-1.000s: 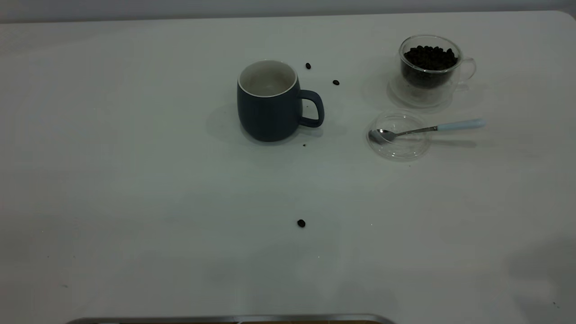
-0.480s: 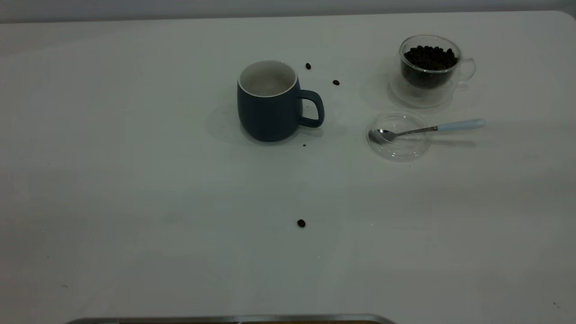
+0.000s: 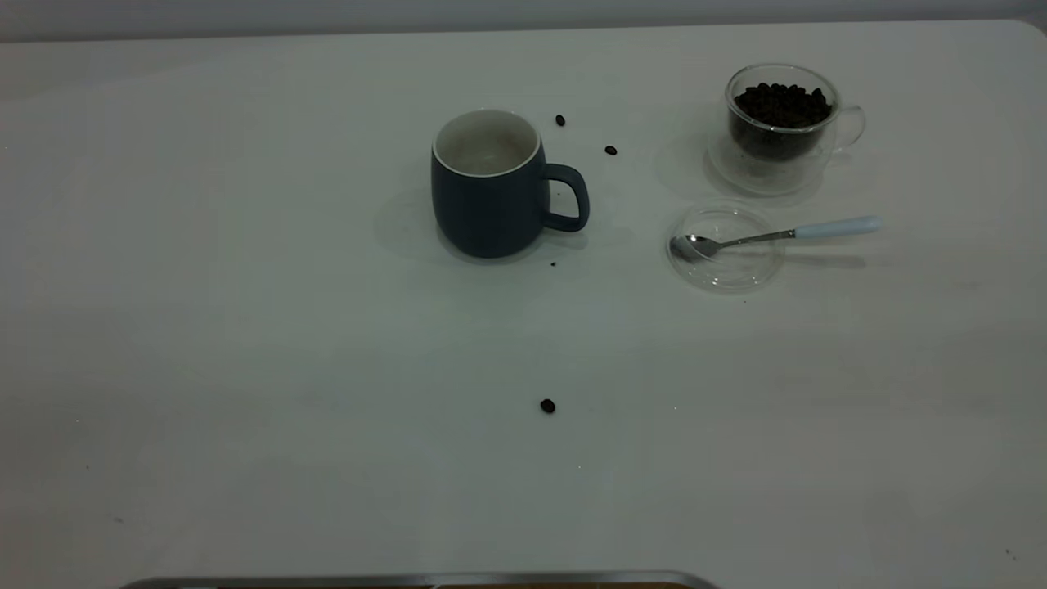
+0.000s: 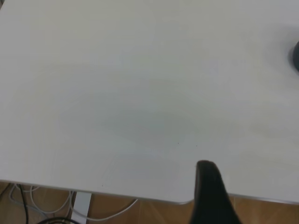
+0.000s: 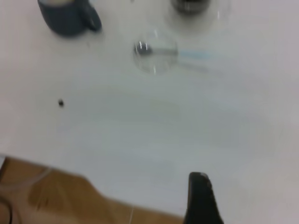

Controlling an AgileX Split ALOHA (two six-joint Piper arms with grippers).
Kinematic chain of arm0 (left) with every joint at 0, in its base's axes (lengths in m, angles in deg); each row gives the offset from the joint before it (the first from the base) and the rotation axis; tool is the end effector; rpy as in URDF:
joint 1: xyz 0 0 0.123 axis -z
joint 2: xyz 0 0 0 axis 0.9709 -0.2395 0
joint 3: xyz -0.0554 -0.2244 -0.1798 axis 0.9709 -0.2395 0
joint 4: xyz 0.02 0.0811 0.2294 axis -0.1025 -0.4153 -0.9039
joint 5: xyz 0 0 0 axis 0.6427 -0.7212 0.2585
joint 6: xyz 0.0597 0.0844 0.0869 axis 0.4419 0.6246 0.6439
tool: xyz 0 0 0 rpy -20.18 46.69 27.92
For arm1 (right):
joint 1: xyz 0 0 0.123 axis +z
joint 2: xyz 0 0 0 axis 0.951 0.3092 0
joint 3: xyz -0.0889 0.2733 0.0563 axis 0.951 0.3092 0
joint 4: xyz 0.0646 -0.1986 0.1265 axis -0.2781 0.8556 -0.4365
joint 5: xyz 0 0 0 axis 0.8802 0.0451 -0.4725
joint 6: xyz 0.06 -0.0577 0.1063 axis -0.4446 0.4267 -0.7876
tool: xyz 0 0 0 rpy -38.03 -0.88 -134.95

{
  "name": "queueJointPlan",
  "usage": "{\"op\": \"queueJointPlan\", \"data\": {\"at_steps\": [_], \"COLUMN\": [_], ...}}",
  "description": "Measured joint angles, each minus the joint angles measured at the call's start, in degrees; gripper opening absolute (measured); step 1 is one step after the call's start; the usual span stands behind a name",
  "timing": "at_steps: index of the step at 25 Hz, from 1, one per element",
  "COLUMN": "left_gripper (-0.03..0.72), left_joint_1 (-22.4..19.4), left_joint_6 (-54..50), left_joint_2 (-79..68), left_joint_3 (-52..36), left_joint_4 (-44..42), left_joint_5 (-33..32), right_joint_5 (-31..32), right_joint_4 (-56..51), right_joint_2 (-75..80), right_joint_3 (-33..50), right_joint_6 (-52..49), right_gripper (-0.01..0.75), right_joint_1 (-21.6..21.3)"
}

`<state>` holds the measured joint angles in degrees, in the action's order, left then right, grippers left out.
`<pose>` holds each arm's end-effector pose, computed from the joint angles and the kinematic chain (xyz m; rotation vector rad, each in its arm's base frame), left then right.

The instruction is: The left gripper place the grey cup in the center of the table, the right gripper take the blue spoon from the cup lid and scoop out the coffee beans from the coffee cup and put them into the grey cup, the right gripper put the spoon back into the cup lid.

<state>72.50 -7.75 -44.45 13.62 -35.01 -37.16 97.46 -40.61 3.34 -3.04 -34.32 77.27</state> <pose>0.0145 -0.0036 0.2414 -0.1742 2.1023 -0.0707 0.0294 0.0216 0.2390 -0.2386 2.2188 0.1768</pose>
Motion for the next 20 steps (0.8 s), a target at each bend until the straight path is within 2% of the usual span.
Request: {"op": "queueJointPlan", "data": {"at_steps": [4,20], "left_gripper": [0.514,0.514], "left_joint_1": [0.00,0.00], "left_joint_6": [0.00,0.00], "left_joint_2": [0.00,0.00], "left_joint_3": [0.00,0.00], "left_joint_4": [0.00,0.00], "left_joint_5": [0.00,0.00], "right_joint_5": [0.61,0.67], "right_joint_4": [0.00,-0.05], "right_joint_2": [-7.06,-7.13], "right_joint_3": [0.00,0.00], "right_joint_6": [0.00,-0.03], "right_gripper": [0.551,0.551], "right_joint_1": [0.22,0.48]}}
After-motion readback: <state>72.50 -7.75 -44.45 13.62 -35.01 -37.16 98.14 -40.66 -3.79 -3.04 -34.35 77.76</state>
